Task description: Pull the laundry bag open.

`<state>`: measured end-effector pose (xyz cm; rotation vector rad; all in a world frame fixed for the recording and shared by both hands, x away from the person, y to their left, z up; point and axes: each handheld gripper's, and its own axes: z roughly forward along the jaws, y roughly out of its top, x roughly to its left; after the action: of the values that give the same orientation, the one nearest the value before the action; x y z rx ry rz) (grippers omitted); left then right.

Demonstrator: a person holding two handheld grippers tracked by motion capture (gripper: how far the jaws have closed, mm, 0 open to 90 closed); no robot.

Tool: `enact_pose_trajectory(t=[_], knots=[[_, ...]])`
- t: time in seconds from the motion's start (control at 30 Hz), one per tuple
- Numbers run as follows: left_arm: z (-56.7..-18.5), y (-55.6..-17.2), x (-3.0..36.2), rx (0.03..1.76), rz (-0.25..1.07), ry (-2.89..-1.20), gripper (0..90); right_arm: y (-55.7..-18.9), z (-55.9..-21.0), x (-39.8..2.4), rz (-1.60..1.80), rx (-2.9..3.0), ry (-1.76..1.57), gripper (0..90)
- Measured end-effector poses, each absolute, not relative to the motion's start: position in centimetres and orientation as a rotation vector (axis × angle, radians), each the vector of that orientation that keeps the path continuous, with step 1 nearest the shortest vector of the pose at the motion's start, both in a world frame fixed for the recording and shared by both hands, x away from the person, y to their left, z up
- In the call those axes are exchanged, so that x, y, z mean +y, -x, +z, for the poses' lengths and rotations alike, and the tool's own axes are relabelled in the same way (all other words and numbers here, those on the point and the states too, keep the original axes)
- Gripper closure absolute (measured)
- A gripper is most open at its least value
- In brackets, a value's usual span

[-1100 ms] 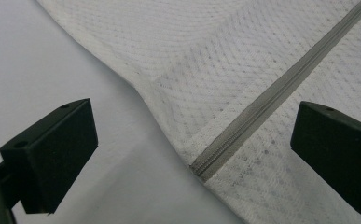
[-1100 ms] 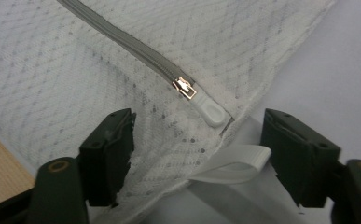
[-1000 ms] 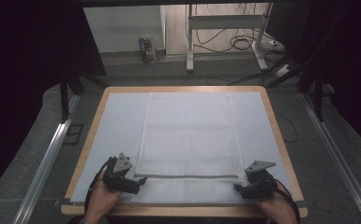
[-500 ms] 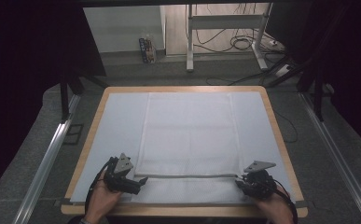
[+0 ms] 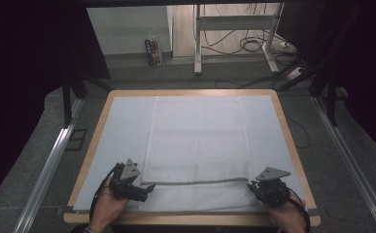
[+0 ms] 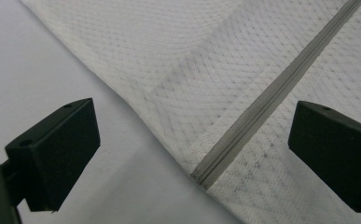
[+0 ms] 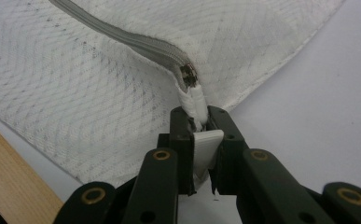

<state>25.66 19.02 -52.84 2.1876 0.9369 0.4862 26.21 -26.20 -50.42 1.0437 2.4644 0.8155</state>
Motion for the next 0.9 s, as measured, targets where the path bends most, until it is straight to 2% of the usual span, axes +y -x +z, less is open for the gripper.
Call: enact_pose_trajectory(t=[0.13,0.23,0.47,0.5,0.57,0.63,0.77,0.83,0.9], knots=[[-52.9,-25.7,18.9,0.934,0.49,-2.198,2.2,-26.3,-50.7,-26.3,0.807,2.491,-1.075,78.7],[-52.9,-25.7,19.0,0.937,0.49,-2.194,2.3,-26.4,-50.9,-26.4,0.785,2.522,-1.097,74.3],[-52.9,-25.6,19.0,0.938,0.493,-2.199,2.3,-26.0,-51.0,-26.5,0.752,2.503,-1.161,37.2],[-52.9,-25.6,19.0,0.938,0.494,-2.2,2.3,-25.8,-51.1,-26.3,0.753,2.507,-1.162,33.1],[-53.0,-25.7,19.0,0.939,0.491,-2.201,2.4,-25.5,-51.2,-26.1,0.746,2.497,-1.168,32.2],[-53.0,-25.7,18.9,0.937,0.492,-2.205,2.4,-25.5,-51.2,-26.0,0.744,2.475,-1.203,39.1],[-52.9,-25.6,18.8,0.929,0.502,-2.214,2.4,-25.3,-51.0,-25.9,0.729,2.436,-1.255,64.2],[-52.9,-25.6,18.8,0.929,0.504,-2.212,2.4,-25.2,-51.0,-25.9,0.729,2.442,-1.244,71.9],[-52.9,-25.6,18.8,0.93,0.501,-2.21,2.5,-25.3,-50.9,-26.1,0.755,2.466,-1.23,85.0]])
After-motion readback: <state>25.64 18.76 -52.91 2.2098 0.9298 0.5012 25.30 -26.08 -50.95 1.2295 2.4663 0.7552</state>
